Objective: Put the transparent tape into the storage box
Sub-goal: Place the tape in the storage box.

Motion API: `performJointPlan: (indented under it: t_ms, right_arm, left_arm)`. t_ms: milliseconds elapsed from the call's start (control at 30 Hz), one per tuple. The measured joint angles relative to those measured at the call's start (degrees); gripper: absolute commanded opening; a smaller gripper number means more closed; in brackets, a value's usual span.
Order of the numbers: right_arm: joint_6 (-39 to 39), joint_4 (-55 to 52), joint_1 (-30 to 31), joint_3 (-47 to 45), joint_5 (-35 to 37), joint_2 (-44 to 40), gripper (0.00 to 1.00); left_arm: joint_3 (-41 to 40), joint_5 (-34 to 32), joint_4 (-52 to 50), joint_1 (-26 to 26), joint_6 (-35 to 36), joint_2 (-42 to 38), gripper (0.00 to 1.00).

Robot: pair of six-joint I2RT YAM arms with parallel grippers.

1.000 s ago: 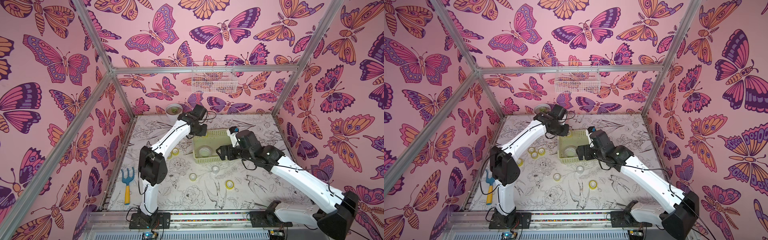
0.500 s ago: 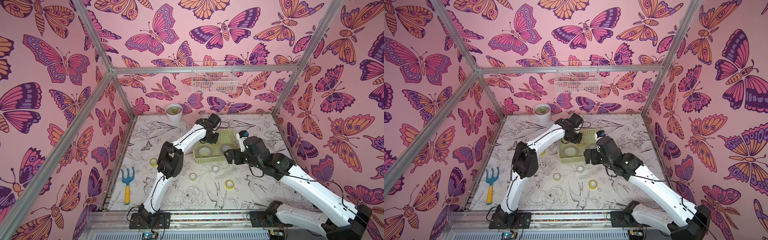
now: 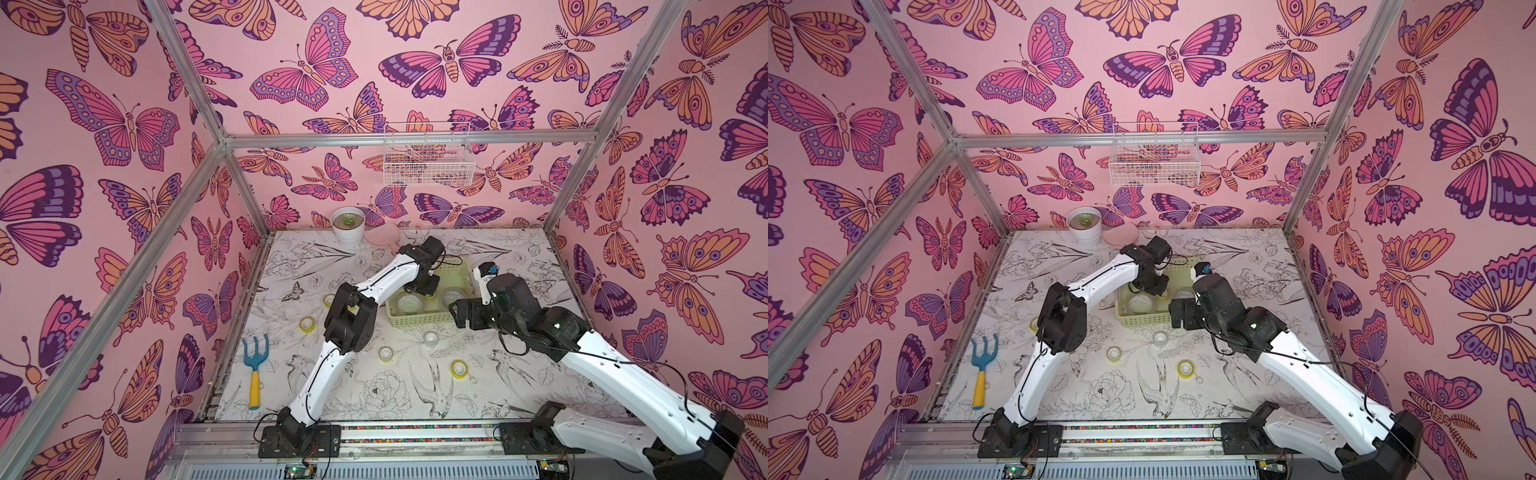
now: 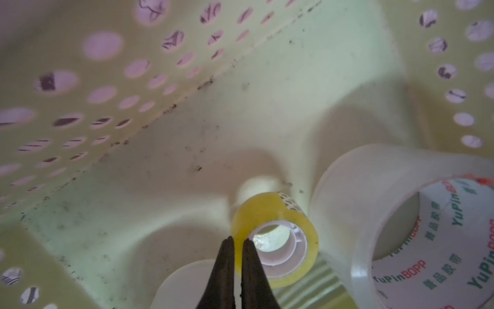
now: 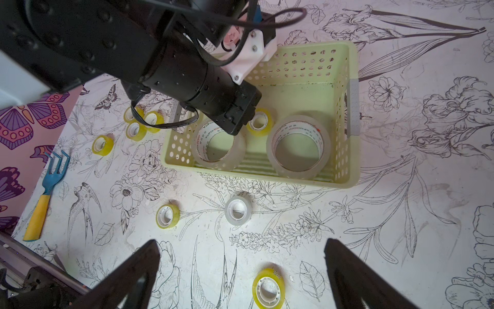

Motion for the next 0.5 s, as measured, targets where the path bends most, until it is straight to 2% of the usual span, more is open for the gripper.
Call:
performJointPlan:
  t_ms: [500]
  right_arm:
    - [-0.02,0.04,0.0,0.0,-0.02,1.51,0.99]
  left_arm:
    - [-8.92,0.72,1.14,-1.7,1.14,-4.26,0.05]
